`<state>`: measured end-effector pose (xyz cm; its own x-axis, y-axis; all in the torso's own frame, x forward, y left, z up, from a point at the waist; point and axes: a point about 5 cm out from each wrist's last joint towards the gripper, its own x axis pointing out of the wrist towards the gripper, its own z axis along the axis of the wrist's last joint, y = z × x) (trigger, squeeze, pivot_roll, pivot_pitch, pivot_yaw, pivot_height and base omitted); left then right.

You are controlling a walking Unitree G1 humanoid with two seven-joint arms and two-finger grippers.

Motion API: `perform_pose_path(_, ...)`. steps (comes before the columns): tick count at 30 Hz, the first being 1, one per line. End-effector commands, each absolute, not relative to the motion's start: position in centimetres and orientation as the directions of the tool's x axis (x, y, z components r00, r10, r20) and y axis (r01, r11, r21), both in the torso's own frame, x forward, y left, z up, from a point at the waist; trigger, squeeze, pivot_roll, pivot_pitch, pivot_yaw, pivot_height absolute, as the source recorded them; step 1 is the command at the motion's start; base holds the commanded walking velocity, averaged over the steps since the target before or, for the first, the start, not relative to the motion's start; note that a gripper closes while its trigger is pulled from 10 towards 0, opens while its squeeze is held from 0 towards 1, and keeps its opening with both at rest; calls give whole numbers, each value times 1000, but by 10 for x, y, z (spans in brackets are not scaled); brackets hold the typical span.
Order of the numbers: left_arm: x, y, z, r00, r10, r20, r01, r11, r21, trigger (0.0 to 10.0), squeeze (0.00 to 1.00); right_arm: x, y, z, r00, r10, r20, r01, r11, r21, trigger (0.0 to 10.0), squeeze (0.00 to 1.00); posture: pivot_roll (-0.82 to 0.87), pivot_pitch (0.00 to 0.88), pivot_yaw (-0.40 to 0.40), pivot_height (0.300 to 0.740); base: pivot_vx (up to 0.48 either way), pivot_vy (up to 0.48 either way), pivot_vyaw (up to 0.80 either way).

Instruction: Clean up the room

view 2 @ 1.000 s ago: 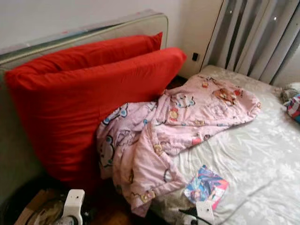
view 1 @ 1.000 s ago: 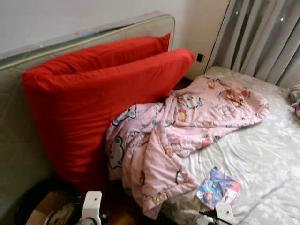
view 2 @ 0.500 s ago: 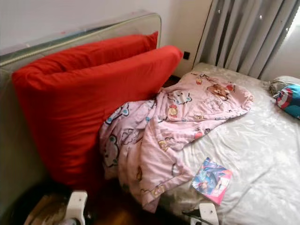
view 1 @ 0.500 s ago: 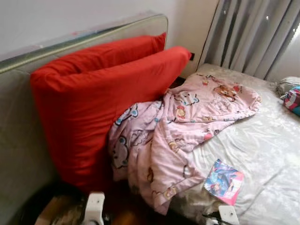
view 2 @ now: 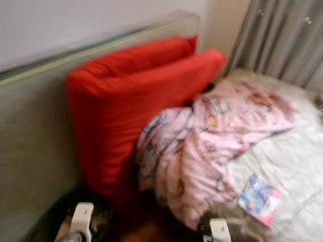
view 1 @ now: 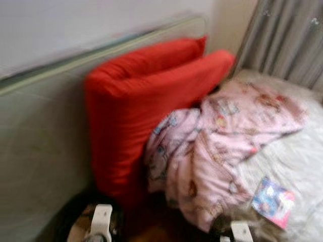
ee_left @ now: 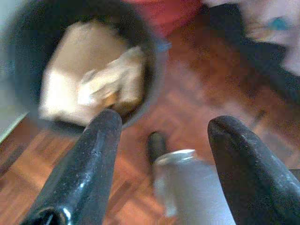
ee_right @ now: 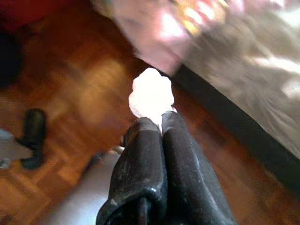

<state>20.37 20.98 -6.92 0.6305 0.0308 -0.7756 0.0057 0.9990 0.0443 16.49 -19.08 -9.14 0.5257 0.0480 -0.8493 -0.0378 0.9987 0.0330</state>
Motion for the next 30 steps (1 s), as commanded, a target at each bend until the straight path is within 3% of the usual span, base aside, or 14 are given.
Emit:
perform_pose_path(1, 202, 205, -71, 620, 11, -785, 33, 999, 40, 10000, 0, 163, -196, -92, 522, 36, -852, -40, 999, 18, 10000, 0, 47, 0, -73, 740, 0, 360, 800)
perform_pose_path(19, 202, 205, -71, 621, 13, -784, 36, 998, 44, 10000, 0, 163, -195, -92, 521, 43, -852, -53, 998, 18, 10000, 0, 48, 0, -73, 740, 0, 342, 800)
perform_pose_path(27, 202, 205, -71, 626, 9, -780, 41, 998, 44, 10000, 0, 163, -195, -92, 525, 46, -850, -41, 999, 28, 10000, 0, 50, 0, -76, 740, 0, 0, 774)
perform_pose_path(30, 203, 205, -70, 633, 6, -774, 40, 998, 41, 10000, 0, 162, -195, -92, 526, 40, -850, -21, 999, 34, 10000, 0, 50, 0, -77, 740, 0, 0, 0)
